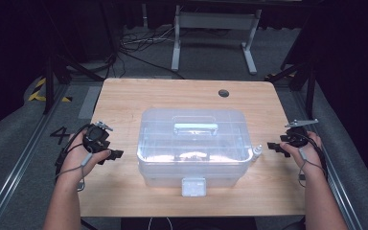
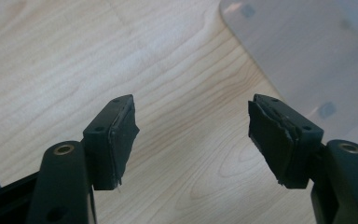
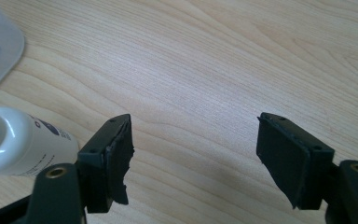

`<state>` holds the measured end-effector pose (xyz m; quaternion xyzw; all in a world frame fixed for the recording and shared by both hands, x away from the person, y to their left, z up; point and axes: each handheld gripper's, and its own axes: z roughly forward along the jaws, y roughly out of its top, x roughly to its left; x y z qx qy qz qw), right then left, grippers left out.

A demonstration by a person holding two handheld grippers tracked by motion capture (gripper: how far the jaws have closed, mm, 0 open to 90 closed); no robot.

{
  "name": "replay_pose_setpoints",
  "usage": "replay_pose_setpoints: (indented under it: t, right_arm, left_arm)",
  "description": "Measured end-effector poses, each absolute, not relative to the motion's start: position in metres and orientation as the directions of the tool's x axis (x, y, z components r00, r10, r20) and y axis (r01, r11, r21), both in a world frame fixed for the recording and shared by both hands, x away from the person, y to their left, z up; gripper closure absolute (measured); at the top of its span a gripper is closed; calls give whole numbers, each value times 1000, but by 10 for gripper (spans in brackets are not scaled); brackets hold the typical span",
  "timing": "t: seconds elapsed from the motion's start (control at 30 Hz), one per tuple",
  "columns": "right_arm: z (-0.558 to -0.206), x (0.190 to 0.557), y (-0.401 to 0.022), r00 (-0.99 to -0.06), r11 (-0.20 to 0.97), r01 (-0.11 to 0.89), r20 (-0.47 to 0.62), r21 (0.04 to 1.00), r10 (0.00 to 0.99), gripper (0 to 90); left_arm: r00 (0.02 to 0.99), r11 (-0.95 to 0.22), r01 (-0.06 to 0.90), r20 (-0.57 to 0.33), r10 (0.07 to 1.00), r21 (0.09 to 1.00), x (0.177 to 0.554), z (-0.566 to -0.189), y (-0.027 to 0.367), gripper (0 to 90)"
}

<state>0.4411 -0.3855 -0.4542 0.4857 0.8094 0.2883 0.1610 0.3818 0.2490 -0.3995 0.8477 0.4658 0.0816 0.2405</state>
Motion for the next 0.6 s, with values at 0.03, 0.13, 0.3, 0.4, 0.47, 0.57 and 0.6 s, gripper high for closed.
replay_pose_setpoints:
  t: [0.03,0.13,0.3,0.4,0.47,0.57,0.6]
  right_arm:
    - [-454,441,-386,-476,358,692,23,627,879,251]
    - [-454,439,-387,-459,346,708,29,616,888,252]
    - [-452,436,-388,-454,344,709,26,616,891,322]
    - [-451,434,-389,-463,351,707,26,614,886,358]
    - [-451,433,-389,-469,353,703,29,617,883,366]
    - [-451,432,-389,-480,366,700,24,613,877,395]
    - [-451,432,-389,-482,367,701,28,611,876,399]
  left_arm:
    - [555,-450,747,-87,827,490,382,-395,248,325]
    - [558,-433,735,-104,823,522,382,-382,241,331]
    - [584,-455,715,-97,806,531,383,-369,234,341]
    - [598,-474,704,-82,797,530,384,-357,230,351]
    - [607,-488,695,-68,792,528,384,-351,228,354]
    - [622,-503,681,-57,781,532,383,-342,225,354]
    - [628,-506,675,-58,776,538,382,-339,223,354]
